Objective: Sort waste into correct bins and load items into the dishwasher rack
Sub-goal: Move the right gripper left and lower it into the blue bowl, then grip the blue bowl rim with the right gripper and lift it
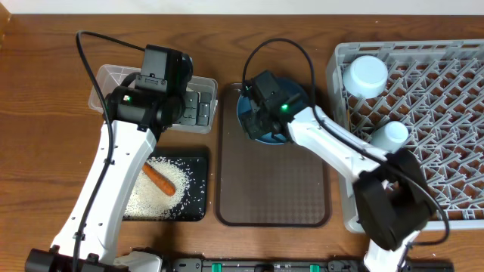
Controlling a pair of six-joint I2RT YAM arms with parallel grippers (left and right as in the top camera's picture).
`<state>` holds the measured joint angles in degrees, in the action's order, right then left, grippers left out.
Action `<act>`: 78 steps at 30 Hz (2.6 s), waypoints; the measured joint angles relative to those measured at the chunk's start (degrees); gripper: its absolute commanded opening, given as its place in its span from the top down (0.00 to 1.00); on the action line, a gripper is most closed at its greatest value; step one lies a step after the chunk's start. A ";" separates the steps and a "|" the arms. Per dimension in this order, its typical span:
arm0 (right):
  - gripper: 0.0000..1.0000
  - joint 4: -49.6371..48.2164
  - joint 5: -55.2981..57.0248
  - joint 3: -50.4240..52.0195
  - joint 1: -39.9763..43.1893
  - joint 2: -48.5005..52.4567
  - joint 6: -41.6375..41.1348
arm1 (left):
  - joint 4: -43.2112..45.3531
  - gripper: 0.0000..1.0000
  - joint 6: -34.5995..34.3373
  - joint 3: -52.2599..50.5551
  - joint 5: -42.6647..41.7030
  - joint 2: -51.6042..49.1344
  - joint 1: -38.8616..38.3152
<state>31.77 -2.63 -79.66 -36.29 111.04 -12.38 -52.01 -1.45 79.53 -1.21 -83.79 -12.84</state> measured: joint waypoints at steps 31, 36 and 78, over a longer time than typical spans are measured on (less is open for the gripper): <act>0.01 -3.58 0.11 0.02 -3.17 6.71 0.66 | -0.13 0.00 0.00 0.00 0.13 0.00 0.00; 0.19 -3.50 0.11 0.02 -3.17 6.71 0.70 | -0.13 0.00 0.00 0.00 0.13 0.00 0.00; 0.99 -4.17 -8.96 -0.42 0.98 -13.18 0.81 | -0.13 0.00 0.00 0.00 0.13 0.00 0.00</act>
<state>27.59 -11.60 -80.07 -35.31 97.86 -11.57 -52.14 -1.45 79.53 -1.08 -83.79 -12.84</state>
